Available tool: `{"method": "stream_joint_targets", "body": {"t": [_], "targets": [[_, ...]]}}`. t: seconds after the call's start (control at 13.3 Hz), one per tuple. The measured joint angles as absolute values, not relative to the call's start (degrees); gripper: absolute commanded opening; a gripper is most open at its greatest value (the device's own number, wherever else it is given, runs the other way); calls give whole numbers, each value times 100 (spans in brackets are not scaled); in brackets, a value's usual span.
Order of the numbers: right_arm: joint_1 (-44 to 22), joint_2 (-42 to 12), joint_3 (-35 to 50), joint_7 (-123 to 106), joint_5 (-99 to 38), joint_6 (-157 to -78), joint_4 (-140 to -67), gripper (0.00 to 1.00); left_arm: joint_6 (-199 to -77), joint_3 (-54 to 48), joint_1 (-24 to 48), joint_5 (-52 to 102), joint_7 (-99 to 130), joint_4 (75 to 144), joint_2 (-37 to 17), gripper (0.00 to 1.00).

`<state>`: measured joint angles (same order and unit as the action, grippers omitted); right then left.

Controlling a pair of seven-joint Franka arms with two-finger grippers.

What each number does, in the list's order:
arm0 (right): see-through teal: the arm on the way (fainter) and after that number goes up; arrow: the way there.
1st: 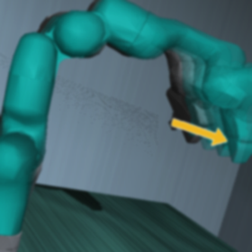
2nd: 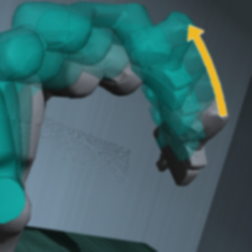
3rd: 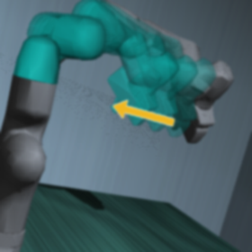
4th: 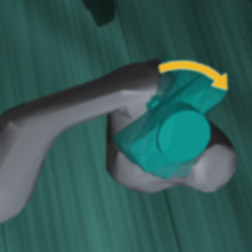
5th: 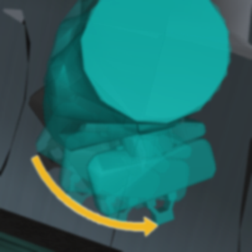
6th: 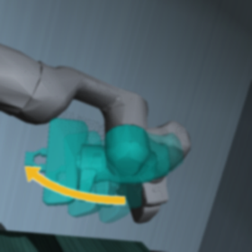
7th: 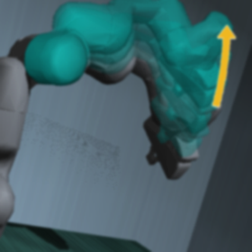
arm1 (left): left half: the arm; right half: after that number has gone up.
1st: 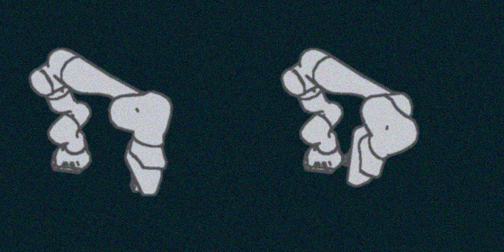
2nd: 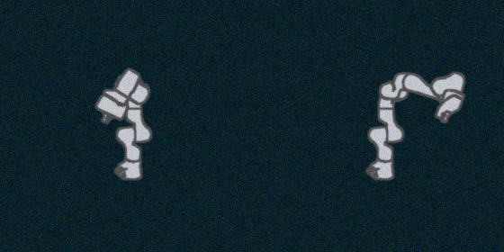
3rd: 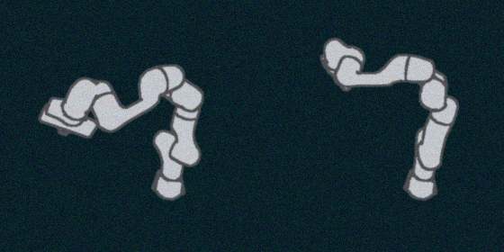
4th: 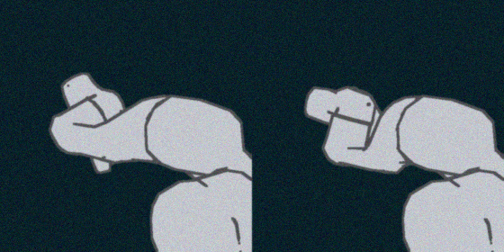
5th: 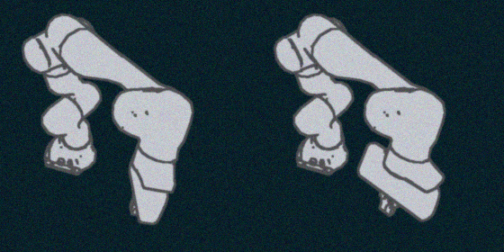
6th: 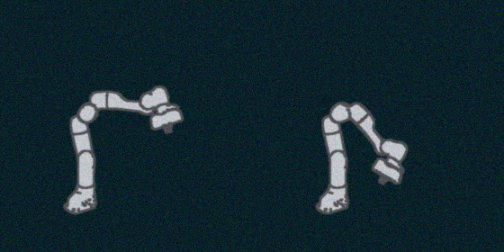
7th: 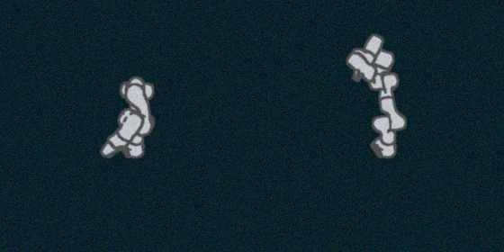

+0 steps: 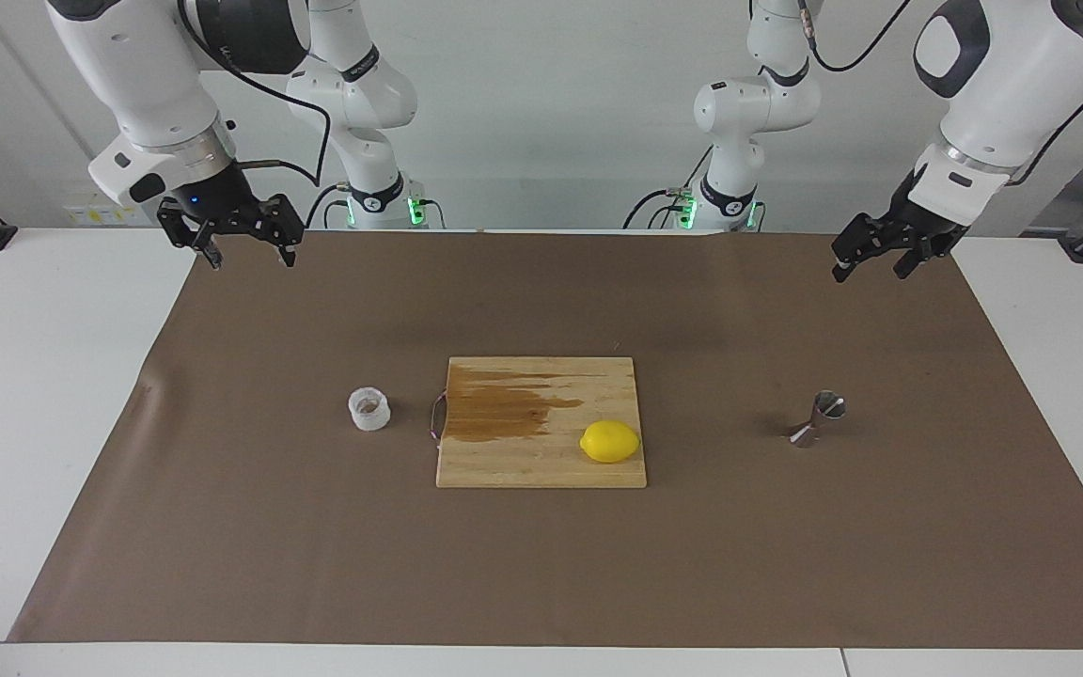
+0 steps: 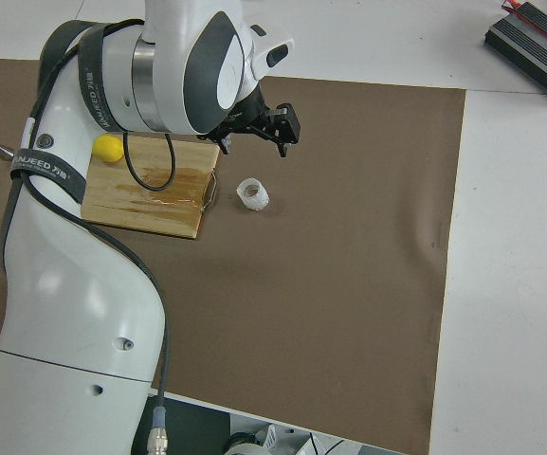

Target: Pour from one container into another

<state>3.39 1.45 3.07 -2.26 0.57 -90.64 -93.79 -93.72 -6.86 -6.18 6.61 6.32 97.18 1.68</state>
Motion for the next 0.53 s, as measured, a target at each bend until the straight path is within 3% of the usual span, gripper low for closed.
{"method": "stream_joint_targets", "body": {"t": [0.53], "targets": [[339, 145, 307, -226, 57, -9064, -9379, 100, -8979, -695, -1248, 1747, 704, 9670, -871, 100]]}}
